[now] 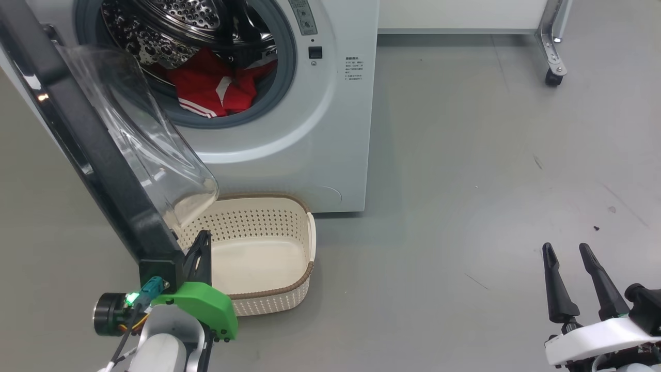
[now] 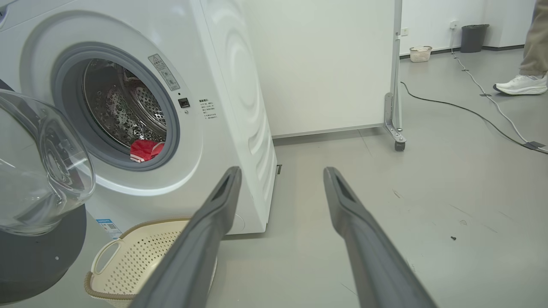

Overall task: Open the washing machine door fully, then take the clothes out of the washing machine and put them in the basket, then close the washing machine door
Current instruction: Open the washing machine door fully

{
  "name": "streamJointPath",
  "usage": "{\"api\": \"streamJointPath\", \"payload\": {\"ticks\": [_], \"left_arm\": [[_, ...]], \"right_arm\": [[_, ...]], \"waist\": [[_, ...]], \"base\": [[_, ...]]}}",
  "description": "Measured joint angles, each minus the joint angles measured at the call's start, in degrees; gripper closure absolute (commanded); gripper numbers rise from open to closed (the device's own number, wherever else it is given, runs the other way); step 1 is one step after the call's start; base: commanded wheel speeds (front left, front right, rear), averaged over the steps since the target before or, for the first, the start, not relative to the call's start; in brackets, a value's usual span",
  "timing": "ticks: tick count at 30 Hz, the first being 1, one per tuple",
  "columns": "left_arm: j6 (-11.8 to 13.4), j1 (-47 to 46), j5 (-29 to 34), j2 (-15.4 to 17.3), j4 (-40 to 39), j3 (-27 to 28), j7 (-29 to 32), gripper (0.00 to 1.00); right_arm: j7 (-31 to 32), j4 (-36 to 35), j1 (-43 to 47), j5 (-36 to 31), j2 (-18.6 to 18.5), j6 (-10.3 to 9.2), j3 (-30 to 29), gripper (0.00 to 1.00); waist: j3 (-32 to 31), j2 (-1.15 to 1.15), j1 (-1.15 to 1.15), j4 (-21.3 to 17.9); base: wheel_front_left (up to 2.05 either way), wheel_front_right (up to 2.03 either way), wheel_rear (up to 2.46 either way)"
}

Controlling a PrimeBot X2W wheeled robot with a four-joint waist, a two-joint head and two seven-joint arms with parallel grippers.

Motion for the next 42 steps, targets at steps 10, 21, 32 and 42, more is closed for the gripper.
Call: {"api": "streamJointPath", "payload": {"ticks": [10, 21, 32, 42], "left_arm": [[0.0, -0.3, -0.1, 0.0, 0.7, -0.9, -0.8, 1.0], [0.0, -0.3, -0.2, 0.0, 1.6, -0.7, -1.7, 1.0], [0.0, -0.3, -0.6, 0.0, 2.2, 1.8, -2.3, 1.0], [0.0, -0.2, -0.6, 0.0, 1.5, 7.3, -3.4, 1.0]], "right_arm": [[0.0, -0.1, 0.2, 0.0, 0.1, 0.0, -0.4, 0.0], [0.0, -0.2, 1.3, 0.0, 0.3, 0.0, -0.3, 0.0], [0.0, -0.6, 1.6, -0.1, 0.8, 0.0, 1.1, 0.0], [0.0, -2.0, 2.5, -0.1, -0.5, 0.0, 2.6, 0.0]], "waist": [[-0.3, 0.0, 0.0, 3.0], [-0.7, 0.0, 0.0, 7.3], [-0.9, 0.0, 0.0, 12.6], [1.1, 0.0, 0.0, 15.8]], "base": [[0.0, 0.0, 0.0], [0.0, 0.0, 0.0], [0.0, 0.0, 0.0], [0.0, 0.0, 0.0]]}}
